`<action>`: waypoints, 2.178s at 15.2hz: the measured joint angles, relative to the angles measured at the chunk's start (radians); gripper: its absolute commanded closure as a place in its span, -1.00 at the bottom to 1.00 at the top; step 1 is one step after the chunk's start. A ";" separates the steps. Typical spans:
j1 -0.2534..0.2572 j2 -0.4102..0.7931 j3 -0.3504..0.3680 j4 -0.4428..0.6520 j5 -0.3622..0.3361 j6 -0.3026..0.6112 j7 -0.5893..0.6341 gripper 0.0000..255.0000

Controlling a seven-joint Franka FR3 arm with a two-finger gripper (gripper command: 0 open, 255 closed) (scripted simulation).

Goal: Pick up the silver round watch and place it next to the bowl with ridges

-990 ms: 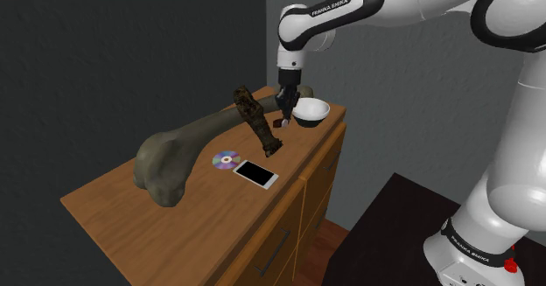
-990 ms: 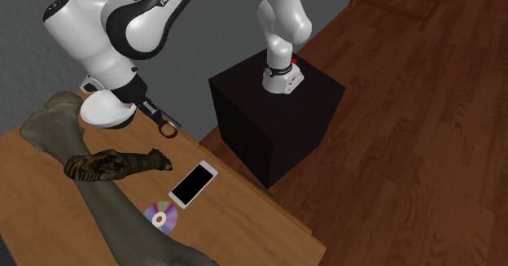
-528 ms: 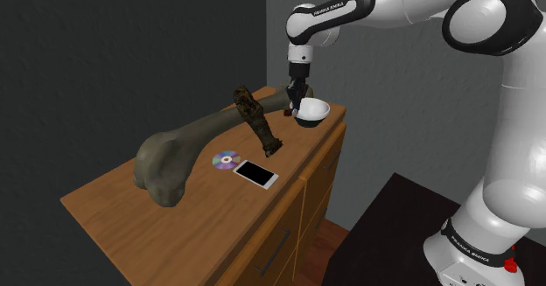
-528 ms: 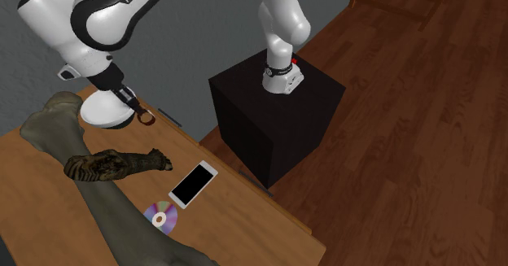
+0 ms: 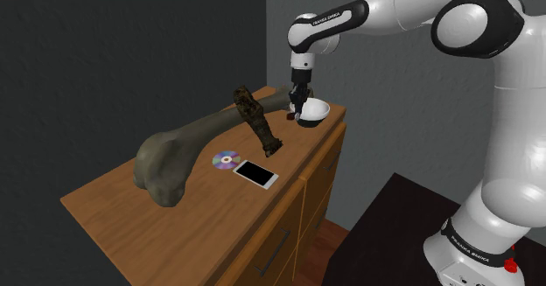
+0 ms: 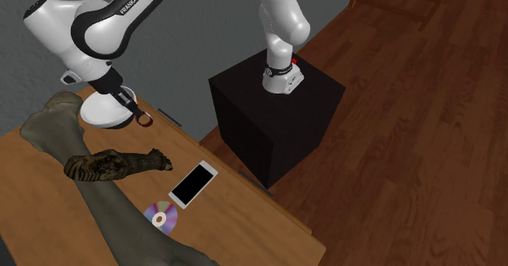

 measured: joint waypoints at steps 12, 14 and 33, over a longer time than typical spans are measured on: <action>0.001 0.062 0.001 -0.075 0.006 0.135 -0.023 1.00; 0.001 0.074 0.001 -0.081 0.007 0.152 -0.027 1.00; 0.003 0.139 0.003 -0.113 0.013 0.249 -0.042 -1.00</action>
